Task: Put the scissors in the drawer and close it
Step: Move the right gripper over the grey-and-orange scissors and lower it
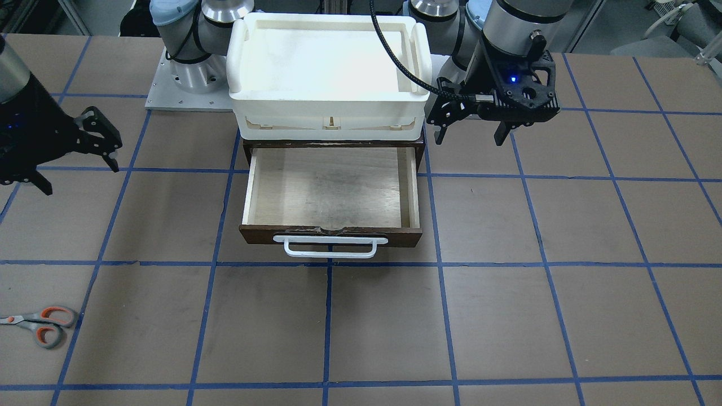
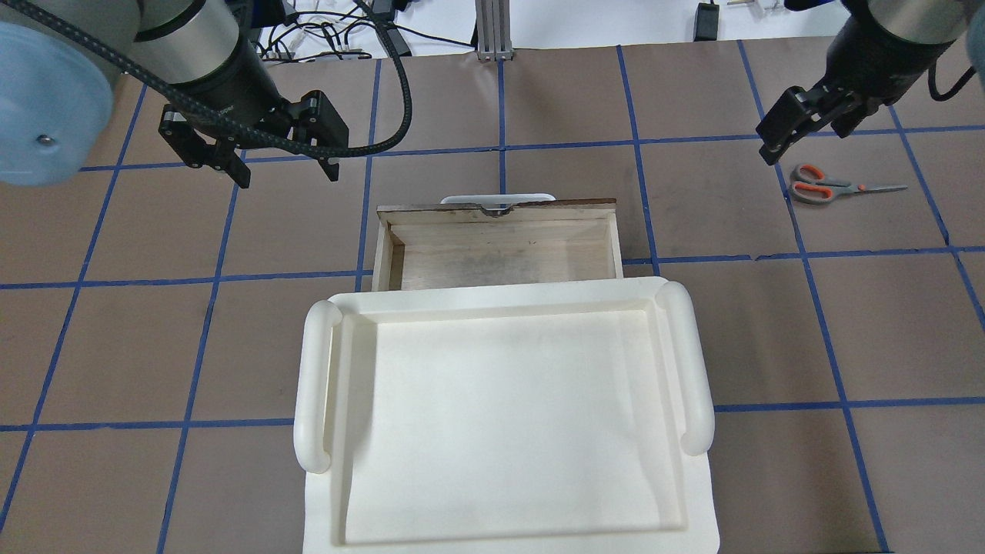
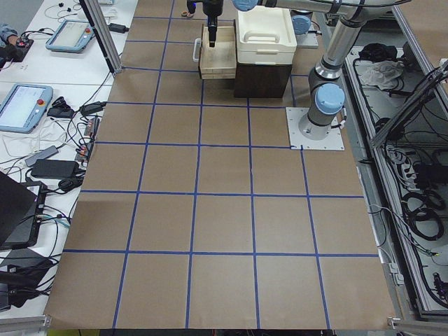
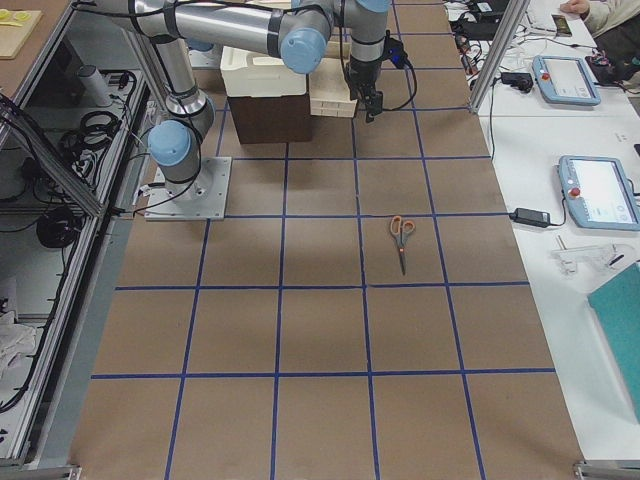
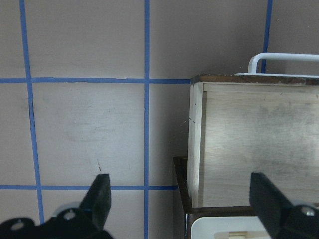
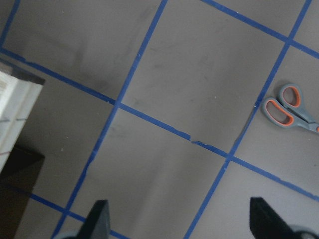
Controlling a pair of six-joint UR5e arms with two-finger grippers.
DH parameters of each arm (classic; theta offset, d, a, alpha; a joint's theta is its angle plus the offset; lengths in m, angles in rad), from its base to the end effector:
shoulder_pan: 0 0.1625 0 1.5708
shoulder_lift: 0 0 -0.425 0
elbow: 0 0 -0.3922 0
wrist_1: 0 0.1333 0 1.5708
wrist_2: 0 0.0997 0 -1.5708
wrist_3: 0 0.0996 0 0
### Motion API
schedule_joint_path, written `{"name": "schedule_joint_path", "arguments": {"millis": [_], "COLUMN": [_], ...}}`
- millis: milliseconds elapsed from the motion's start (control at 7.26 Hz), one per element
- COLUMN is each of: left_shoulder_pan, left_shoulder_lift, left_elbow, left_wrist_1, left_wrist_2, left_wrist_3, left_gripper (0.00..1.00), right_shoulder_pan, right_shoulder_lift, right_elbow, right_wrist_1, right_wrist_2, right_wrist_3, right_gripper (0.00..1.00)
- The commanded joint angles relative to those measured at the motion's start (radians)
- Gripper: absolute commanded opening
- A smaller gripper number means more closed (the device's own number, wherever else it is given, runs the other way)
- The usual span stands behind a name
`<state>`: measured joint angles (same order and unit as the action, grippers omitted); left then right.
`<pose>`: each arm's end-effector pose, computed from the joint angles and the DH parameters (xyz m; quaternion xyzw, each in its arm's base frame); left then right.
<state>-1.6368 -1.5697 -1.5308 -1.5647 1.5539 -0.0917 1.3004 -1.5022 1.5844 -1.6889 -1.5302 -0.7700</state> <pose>-0.1674 -0.4857 0.5088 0.0126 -0.9996 0.0229 0.0103 -0.0074 -0.5409 0.4584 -0.2475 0.9685 -0.0257 0.0087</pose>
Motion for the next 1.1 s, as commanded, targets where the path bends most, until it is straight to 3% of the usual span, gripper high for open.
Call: {"name": "schedule_joint_path", "arguments": {"millis": [0,551,964], "left_shoulder_pan": [0.000,0.002,0.002], "left_shoulder_lift": [0.000,-0.001,-0.001], "left_elbow": [0.001,0.000,0.000], "left_wrist_1": [0.000,-0.002,-0.003], "left_wrist_2": [0.000,-0.003,-0.003], "left_wrist_3": [0.001,0.001,0.004], "left_gripper": [1.00,1.00,1.00], "right_shoulder_pan": [-0.119,-0.191,-0.204], "right_shoulder_lift": [0.110,0.308,0.388], "right_elbow": [-0.006,-0.007,-0.041], "right_wrist_1": [-0.082,-0.368,-0.376], "right_wrist_2": [0.002,-0.013,-0.027], "right_wrist_3": [-0.338,-0.864,-1.165], "right_gripper": [1.00,1.00,0.99]}}
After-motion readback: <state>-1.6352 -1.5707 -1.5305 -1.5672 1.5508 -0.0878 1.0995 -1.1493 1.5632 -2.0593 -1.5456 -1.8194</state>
